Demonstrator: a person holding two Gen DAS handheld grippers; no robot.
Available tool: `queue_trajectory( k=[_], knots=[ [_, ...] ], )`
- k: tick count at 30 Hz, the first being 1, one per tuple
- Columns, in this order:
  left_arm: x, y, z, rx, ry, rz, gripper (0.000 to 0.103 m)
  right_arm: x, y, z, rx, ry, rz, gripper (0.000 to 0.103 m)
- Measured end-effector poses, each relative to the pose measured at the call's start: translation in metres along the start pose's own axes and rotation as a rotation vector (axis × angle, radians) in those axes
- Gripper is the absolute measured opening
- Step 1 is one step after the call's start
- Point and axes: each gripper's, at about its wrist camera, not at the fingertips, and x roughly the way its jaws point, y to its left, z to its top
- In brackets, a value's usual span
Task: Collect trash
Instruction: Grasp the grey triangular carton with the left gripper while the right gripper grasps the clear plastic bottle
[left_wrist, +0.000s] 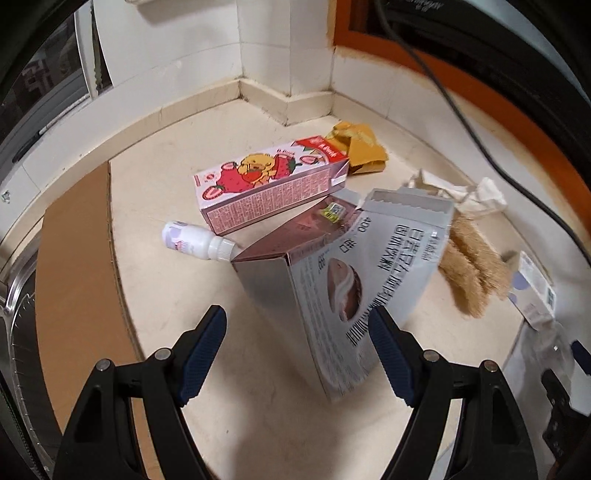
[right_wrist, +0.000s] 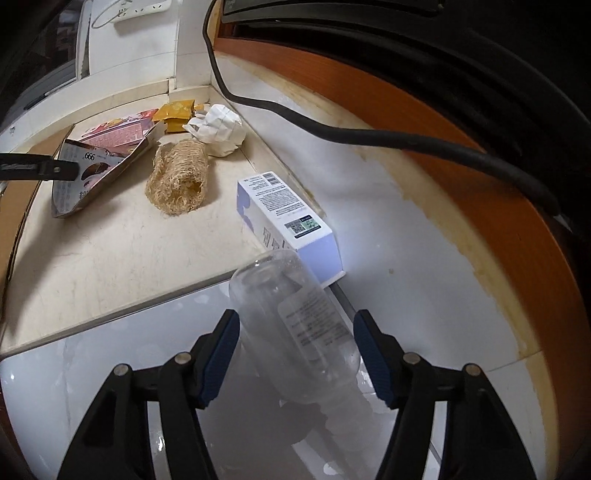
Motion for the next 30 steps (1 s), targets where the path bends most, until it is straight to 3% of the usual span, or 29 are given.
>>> queue_trajectory(
  k=[3,6,9,13,17,20,24,25,26,30],
  knots=[
    [0.011,0.001,0.003,-0.019,0.011,-0.011,0.072,0.001,0.005,0.000,-0.032,-0.013,-0.019,0.064],
    [0.022,0.005,0.005,-0.049,0.034,-0.035,0.059,0.001,0.005,-0.001,-0.037,-0.018,-0.022,0.064],
    [0.028,0.009,0.006,-0.093,0.030,-0.094,0.051,0.002,0.004,-0.001,-0.035,-0.023,-0.019,0.063],
    [0.026,0.009,0.006,-0.119,-0.001,-0.127,0.029,0.002,0.007,-0.001,-0.059,-0.026,-0.036,0.061],
    [0.019,0.006,0.004,-0.121,-0.040,-0.084,0.028,-0.001,0.010,-0.003,-0.070,-0.031,-0.058,0.057],
    [0.008,0.005,0.000,-0.115,-0.052,-0.043,0.028,-0.007,0.010,-0.003,-0.058,-0.040,-0.049,0.047],
    [-0.016,0.007,-0.005,-0.113,-0.076,-0.048,0.028,-0.021,0.017,-0.002,-0.063,-0.046,-0.039,0.031],
    [-0.022,0.006,-0.007,-0.110,-0.081,-0.045,0.028,-0.025,0.019,-0.002,-0.067,-0.064,-0.044,0.009],
    [-0.031,0.007,-0.009,-0.106,-0.086,-0.045,0.028,-0.031,0.020,0.000,-0.066,-0.074,-0.042,0.002],
    [-0.065,0.012,-0.020,-0.102,-0.097,-0.080,0.028,-0.037,0.019,-0.001,0.001,-0.022,0.014,0.000]
  ],
)
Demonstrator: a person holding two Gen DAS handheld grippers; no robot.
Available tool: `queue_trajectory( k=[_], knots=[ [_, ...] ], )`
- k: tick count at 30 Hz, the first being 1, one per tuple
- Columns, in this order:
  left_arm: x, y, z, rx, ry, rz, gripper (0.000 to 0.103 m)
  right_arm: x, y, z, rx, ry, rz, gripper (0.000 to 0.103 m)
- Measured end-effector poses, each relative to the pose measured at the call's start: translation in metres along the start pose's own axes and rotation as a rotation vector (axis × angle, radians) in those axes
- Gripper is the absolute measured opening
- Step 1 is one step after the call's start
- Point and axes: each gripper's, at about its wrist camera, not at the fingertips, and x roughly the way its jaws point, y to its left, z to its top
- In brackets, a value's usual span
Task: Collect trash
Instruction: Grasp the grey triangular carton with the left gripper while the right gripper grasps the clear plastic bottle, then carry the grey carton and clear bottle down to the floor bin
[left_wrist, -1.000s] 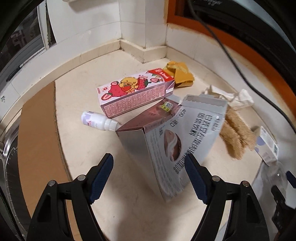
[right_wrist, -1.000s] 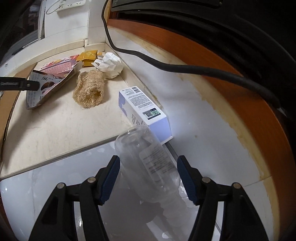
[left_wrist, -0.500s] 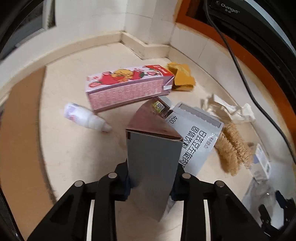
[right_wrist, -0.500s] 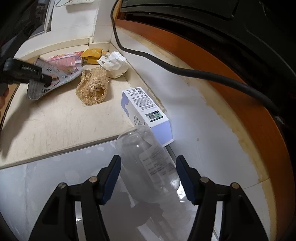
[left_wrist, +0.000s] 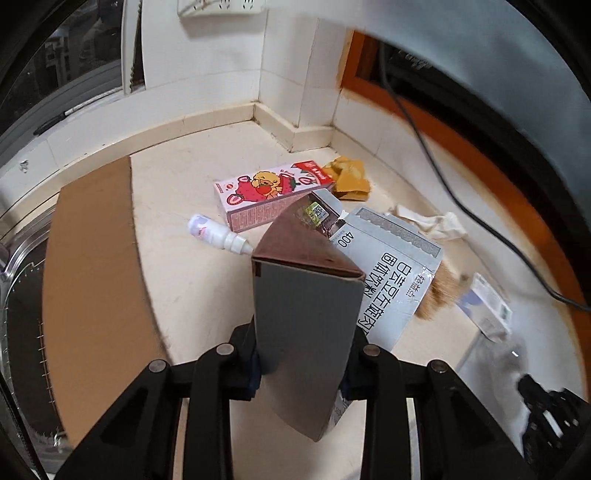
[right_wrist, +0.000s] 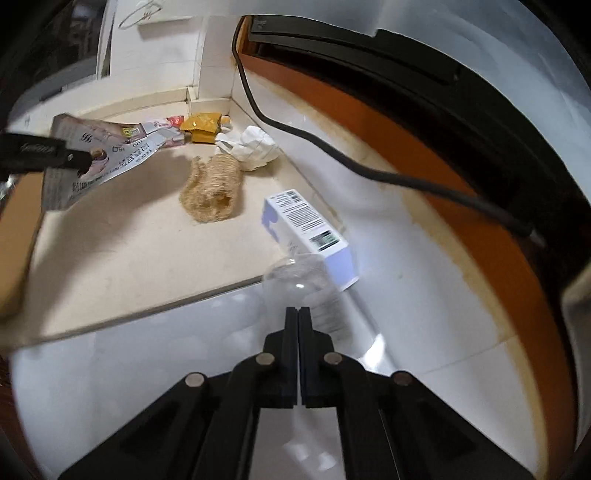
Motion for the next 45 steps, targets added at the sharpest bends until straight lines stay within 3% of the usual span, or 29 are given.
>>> queue_trajectory(
  k=[5,7,8,10,12,18,24,37,45],
  knots=[
    [-0.049,-0.005,-0.016,0.057,-0.021,-0.033,0.028,-0.006,-0.017,-0.009,0.143,0.054,0.095,0.000],
    [-0.067,-0.006,-0.024,0.087,-0.033,-0.040,0.028,-0.009,-0.024,-0.012,0.169,0.048,0.106,0.005],
    [-0.074,-0.006,-0.027,0.096,-0.036,-0.044,0.028,-0.008,-0.026,-0.012,0.172,0.046,0.110,0.010],
    [-0.087,-0.005,-0.034,0.114,-0.040,-0.048,0.028,-0.007,-0.030,-0.013,0.179,0.047,0.131,0.044],
    [-0.098,-0.004,-0.041,0.119,-0.038,-0.053,0.028,-0.002,-0.031,-0.013,0.174,0.031,0.146,0.054],
    [-0.111,0.003,-0.056,0.119,-0.024,-0.049,0.028,0.021,-0.023,0.000,0.058,0.035,0.030,0.057],
    [-0.108,0.004,-0.068,0.137,-0.010,-0.023,0.028,0.045,-0.021,0.012,0.020,0.055,-0.002,0.073],
    [-0.106,0.014,-0.077,0.127,0.017,-0.011,0.028,0.059,0.001,0.017,-0.114,0.077,-0.104,0.076],
    [-0.125,0.015,-0.083,0.142,-0.017,-0.005,0.028,0.038,0.006,0.012,-0.056,0.061,-0.061,0.067]
  ],
)
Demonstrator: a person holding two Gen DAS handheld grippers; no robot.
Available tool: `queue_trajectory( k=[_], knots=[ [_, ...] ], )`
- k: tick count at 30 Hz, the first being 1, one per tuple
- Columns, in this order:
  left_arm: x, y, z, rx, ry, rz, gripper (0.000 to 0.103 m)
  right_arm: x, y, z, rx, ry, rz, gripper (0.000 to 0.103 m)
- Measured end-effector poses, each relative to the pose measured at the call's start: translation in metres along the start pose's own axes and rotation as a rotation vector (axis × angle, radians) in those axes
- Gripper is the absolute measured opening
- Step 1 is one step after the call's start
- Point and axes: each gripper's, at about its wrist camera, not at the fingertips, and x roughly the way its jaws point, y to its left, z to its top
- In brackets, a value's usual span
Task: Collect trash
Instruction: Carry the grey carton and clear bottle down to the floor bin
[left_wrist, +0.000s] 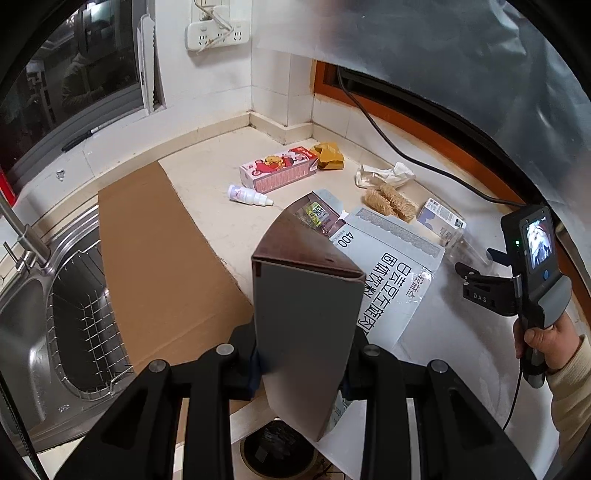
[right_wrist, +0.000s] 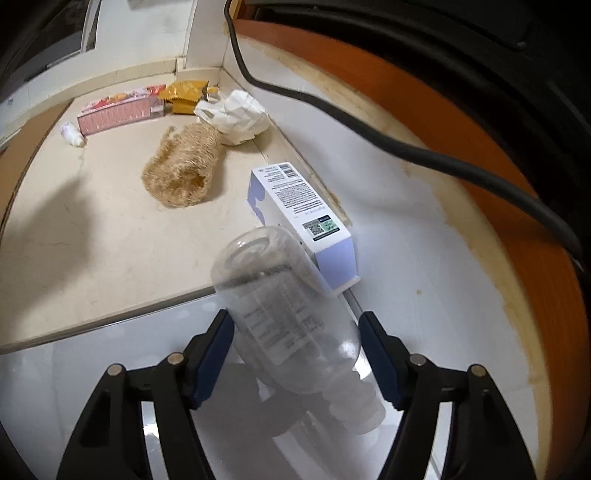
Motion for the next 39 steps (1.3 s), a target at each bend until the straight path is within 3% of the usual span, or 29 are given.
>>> queue_trajectory(
  k=[9,25,32,39],
  knots=[
    [-0.050,0.006,-0.021,0.017,-0.047,-0.008,0.028,-0.082,0.016,-0.022,0.127,-0.073,0.143,0.066],
    [-0.172,0.073,-0.121,0.060,-0.105,0.033,0.028,-0.274,0.106,-0.094,0.307,-0.190,0.487,0.066],
    [-0.195,0.108,-0.166,0.080,-0.101,0.031,0.028,-0.314,0.162,-0.129,0.312,-0.176,0.520,0.065],
    [-0.184,0.129,-0.209,0.129,-0.046,0.005,0.028,-0.316,0.212,-0.170,0.332,-0.110,0.511,0.065]
  ],
)
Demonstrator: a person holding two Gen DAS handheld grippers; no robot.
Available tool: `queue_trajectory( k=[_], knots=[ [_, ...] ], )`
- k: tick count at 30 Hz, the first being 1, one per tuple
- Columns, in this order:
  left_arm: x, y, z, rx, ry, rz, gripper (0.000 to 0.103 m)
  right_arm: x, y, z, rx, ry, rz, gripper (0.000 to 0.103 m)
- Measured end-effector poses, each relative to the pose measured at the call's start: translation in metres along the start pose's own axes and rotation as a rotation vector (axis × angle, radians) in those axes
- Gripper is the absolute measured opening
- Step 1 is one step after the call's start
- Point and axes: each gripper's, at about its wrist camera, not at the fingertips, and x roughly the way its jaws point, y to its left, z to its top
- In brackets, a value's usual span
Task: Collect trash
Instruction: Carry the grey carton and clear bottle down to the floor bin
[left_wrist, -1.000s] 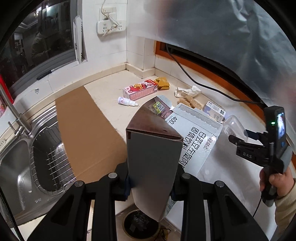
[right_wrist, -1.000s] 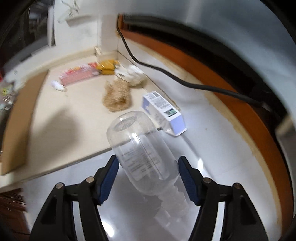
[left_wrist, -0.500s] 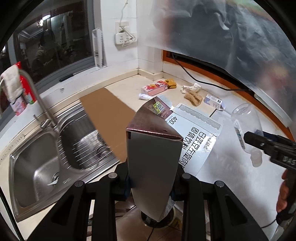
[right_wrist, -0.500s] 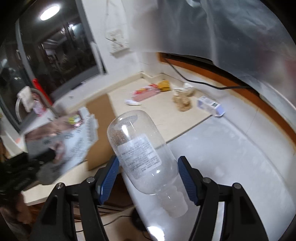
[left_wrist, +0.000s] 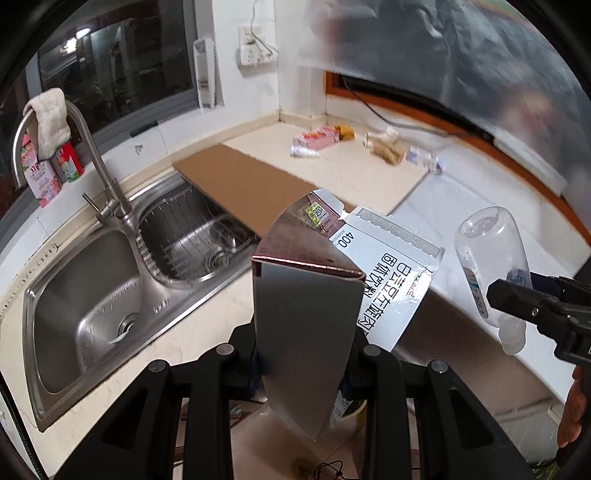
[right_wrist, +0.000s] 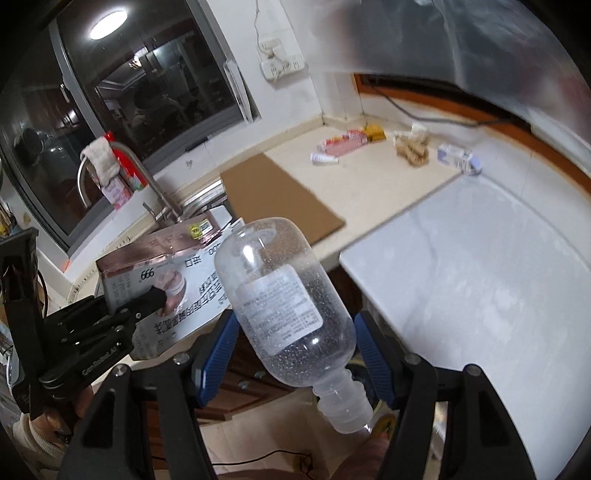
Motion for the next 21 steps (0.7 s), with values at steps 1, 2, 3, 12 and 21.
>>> queue_trajectory(
  k=[1,2,3,12,21],
  knots=[
    [0.004,0.000,-0.005,0.008,0.009,-0.004,0.028,0.005,0.001,-0.009,0.013,0.014,-0.006,0.065],
    [0.009,0.000,-0.011,0.013,0.021,-0.013,0.029,0.009,0.002,-0.015,0.024,0.025,-0.010,0.065],
    [0.014,0.001,-0.017,0.014,0.034,-0.021,0.028,0.015,0.002,-0.025,0.040,0.045,-0.015,0.065],
    [0.079,-0.008,-0.062,0.052,0.144,-0.022,0.029,0.073,-0.016,-0.080,0.127,0.200,-0.059,0.065],
    [0.188,-0.029,-0.126,0.008,0.271,-0.009,0.029,0.182,-0.076,-0.144,0.225,0.354,-0.116,0.065]
  ],
)
